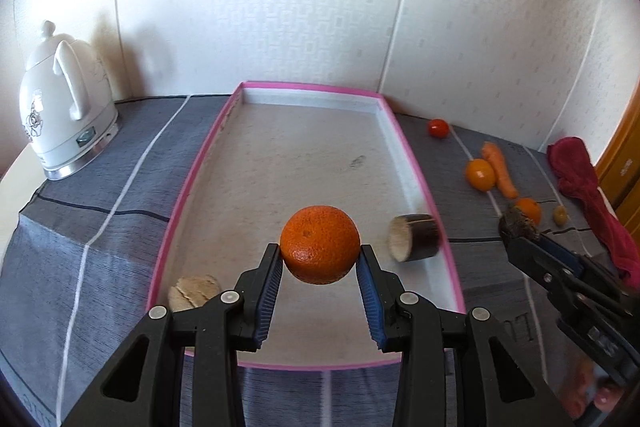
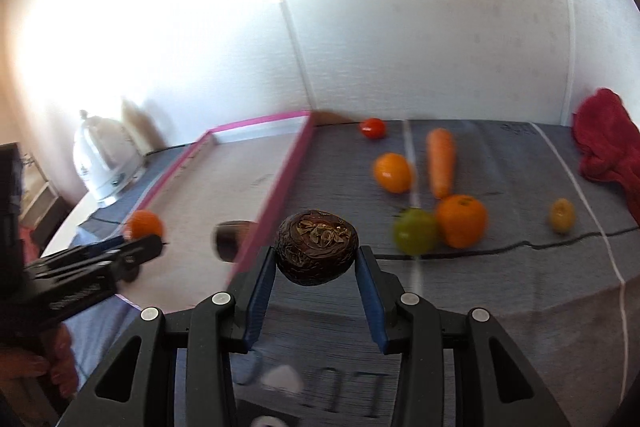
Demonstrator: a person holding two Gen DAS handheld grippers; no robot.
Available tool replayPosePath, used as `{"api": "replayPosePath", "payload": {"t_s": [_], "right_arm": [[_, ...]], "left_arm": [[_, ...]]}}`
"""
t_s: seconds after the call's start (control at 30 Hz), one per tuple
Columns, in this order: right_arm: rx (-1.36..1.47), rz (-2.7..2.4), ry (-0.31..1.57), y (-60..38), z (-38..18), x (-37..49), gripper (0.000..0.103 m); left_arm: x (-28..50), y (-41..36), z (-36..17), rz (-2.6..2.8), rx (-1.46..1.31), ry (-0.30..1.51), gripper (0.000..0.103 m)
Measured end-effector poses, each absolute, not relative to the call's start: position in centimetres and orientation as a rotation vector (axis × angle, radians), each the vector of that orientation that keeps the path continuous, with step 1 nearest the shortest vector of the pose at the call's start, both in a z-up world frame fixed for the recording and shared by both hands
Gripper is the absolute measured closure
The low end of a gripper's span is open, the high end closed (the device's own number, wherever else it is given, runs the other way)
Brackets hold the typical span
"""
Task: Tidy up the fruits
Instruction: 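Carry both fruits over the tray and open the left gripper to release the mandarin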
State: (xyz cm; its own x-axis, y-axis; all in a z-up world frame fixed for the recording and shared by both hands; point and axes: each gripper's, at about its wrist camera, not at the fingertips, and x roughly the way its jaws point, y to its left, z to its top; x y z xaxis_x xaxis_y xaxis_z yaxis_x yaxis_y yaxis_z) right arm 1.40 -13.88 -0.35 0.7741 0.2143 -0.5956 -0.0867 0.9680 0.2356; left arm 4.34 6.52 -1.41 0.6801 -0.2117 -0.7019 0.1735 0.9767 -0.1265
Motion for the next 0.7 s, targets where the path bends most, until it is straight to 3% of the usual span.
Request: {"api": "replayPosePath", "payload": {"t_s": [0.7], "right_arm": [[0.14,0.358,0.715,-7.6,-1.3,1.8,0.061]], "left_arm": [[8.2,10.6,-3.2,-0.085,-0.11,0.858,0.063]]}}
